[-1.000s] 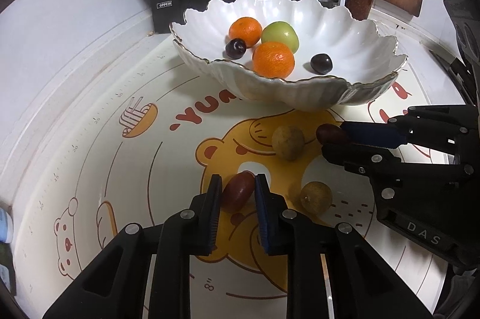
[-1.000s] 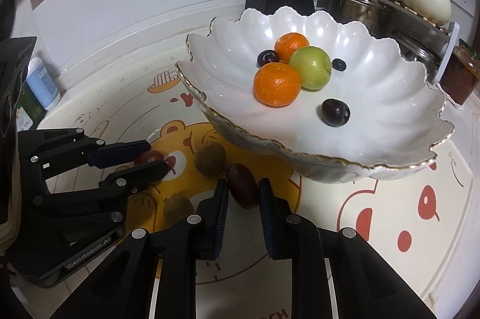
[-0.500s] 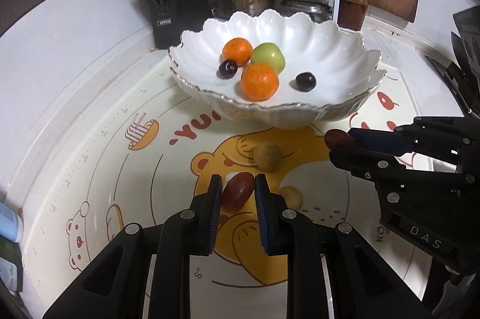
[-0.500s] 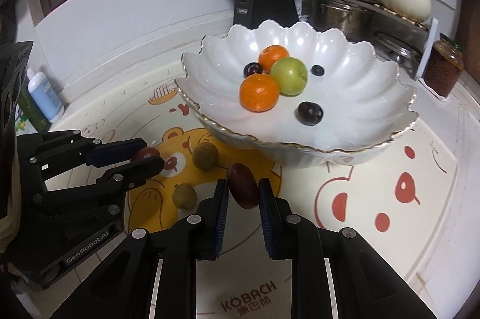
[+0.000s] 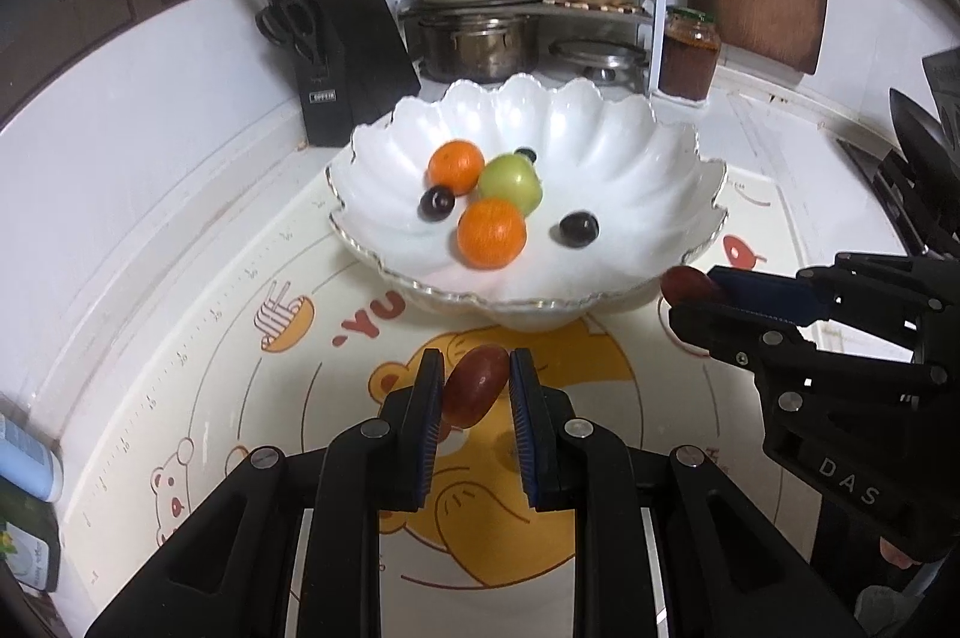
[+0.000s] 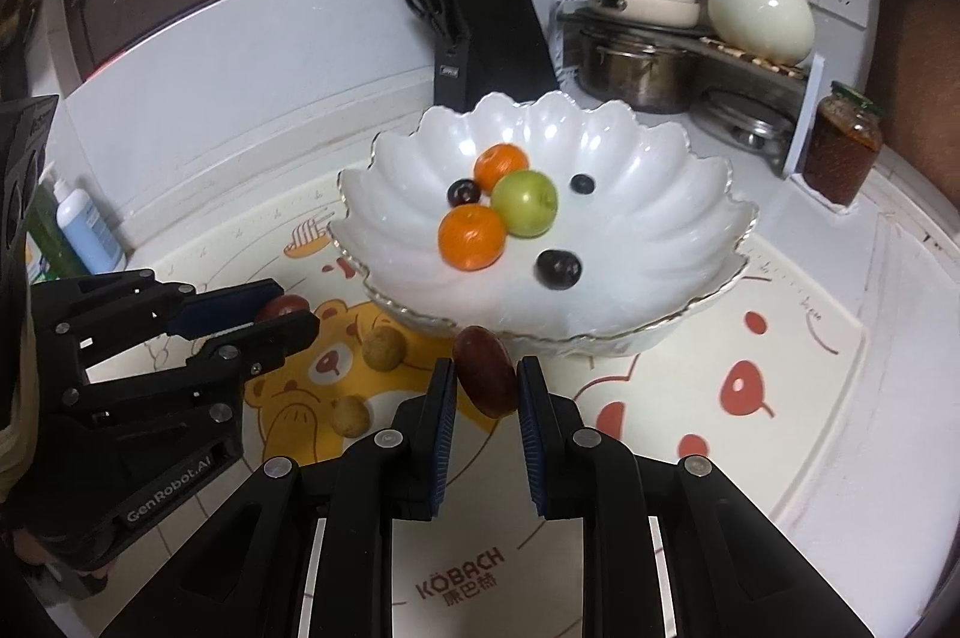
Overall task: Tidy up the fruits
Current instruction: 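Lift both red dates and carry them toward the white bowl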
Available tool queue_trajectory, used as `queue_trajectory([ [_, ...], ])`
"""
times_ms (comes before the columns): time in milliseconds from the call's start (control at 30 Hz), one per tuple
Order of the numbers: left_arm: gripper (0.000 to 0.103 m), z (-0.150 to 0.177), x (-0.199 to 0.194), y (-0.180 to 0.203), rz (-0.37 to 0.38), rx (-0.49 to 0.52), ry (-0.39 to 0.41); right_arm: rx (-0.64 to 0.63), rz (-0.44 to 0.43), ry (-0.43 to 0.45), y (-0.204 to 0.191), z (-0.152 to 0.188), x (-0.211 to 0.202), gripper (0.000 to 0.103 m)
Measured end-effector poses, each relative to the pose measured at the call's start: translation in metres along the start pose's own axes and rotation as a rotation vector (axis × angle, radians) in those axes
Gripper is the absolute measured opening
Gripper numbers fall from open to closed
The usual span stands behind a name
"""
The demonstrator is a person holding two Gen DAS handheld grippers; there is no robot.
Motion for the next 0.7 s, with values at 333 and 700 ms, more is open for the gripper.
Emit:
queue_trajectory([
  [333,0.023,-0.022,-0.006,0.005,0.005,-0.023,0.038,0.032,0.039,0.012,0.012,-0.01,-0.009,0.022],
  [700,0.023,-0.046,-0.007,0.002,0.001,-0.043,0.083,0.063,0.078,0.026,0.023,-0.024,-0.011,0.022],
])
Point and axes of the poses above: each gripper's, at about its wrist camera, not at the fingertips, and x roughly the way its jaws point, y to its right, z to its underside, the point moved 4 cm from there along x, roughly the way its jaws point, and after that the axes turned 11 degrees about -x, right-handed, at the moved point
